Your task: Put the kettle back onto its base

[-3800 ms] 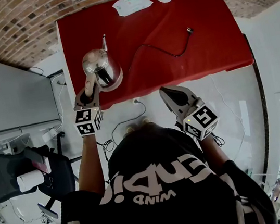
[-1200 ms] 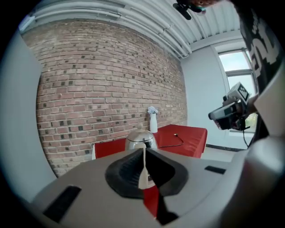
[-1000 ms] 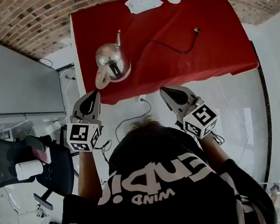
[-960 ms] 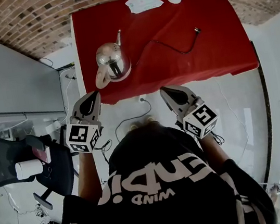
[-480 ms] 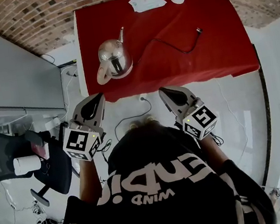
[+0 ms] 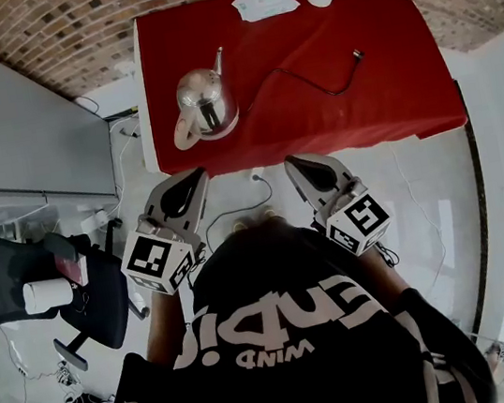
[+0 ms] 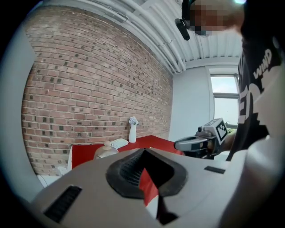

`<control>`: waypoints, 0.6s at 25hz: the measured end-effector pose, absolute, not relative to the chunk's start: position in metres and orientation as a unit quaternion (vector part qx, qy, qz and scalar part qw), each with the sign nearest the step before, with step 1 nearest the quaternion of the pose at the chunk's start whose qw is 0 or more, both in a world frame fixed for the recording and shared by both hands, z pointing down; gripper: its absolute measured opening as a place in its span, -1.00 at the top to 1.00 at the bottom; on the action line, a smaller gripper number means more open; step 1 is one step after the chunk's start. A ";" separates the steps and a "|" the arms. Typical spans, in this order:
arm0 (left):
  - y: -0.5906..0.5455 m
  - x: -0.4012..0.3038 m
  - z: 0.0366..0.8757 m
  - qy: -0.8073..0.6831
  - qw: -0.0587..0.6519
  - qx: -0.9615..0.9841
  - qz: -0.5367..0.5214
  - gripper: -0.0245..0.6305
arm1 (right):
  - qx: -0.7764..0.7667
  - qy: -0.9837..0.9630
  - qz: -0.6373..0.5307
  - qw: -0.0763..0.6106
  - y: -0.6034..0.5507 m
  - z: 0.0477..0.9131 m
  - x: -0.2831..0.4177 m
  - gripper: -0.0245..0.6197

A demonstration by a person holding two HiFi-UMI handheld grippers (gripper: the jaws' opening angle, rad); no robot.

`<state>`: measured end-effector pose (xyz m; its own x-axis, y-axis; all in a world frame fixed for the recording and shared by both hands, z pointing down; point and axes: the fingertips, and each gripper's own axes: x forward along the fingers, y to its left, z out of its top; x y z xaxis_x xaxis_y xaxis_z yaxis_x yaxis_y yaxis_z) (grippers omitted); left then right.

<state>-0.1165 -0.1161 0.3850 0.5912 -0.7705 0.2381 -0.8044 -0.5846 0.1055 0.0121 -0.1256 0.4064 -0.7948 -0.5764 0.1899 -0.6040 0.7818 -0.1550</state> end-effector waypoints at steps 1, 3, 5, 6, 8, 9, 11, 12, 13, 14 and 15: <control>-0.116 -0.116 0.384 -0.444 0.101 0.886 0.083 0.90 | 0.316 -0.941 0.100 0.066 -0.125 0.404 0.012 0.86; -0.115 -0.116 0.384 -0.444 0.102 0.886 0.081 0.90 | 0.319 -0.941 0.091 0.064 -0.125 0.400 0.012 0.86; -0.114 -0.116 0.384 -0.444 0.103 0.886 0.081 0.90 | 0.322 -0.941 0.085 0.061 -0.124 0.397 0.012 0.86; -0.114 -0.116 0.384 -0.444 0.104 0.886 0.081 0.90 | 0.321 -0.941 0.084 0.059 -0.123 0.396 0.011 0.86; -0.113 -0.115 0.385 -0.445 0.104 0.886 0.083 0.90 | 0.319 -0.942 0.084 0.057 -0.122 0.394 0.010 0.86; -0.113 -0.115 0.386 -0.444 0.104 0.886 0.083 0.90 | 0.318 -0.943 0.084 0.057 -0.122 0.394 0.010 0.86; -0.112 -0.113 0.387 -0.443 0.104 0.886 0.084 0.90 | 0.315 -0.944 0.084 0.057 -0.121 0.394 0.008 0.86; -0.112 -0.113 0.387 -0.443 0.105 0.886 0.085 0.90 | 0.314 -0.944 0.083 0.057 -0.120 0.394 0.008 0.86; -0.112 -0.113 0.387 -0.444 0.105 0.886 0.085 0.90 | 0.314 -0.944 0.083 0.057 -0.120 0.393 0.007 0.86; -0.112 -0.113 0.388 -0.444 0.106 0.886 0.087 0.90 | 0.313 -0.944 0.083 0.056 -0.120 0.393 0.007 0.86; -0.113 -0.114 0.389 -0.445 0.107 0.885 0.088 0.90 | 0.313 -0.944 0.082 0.056 -0.120 0.393 0.006 0.86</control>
<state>-0.1141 -0.1127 0.3892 0.5890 -0.7684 0.2504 -0.8058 -0.5817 0.1105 0.0063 -0.1204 0.3927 -0.7973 -0.5827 0.1577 -0.6011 0.7901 -0.1199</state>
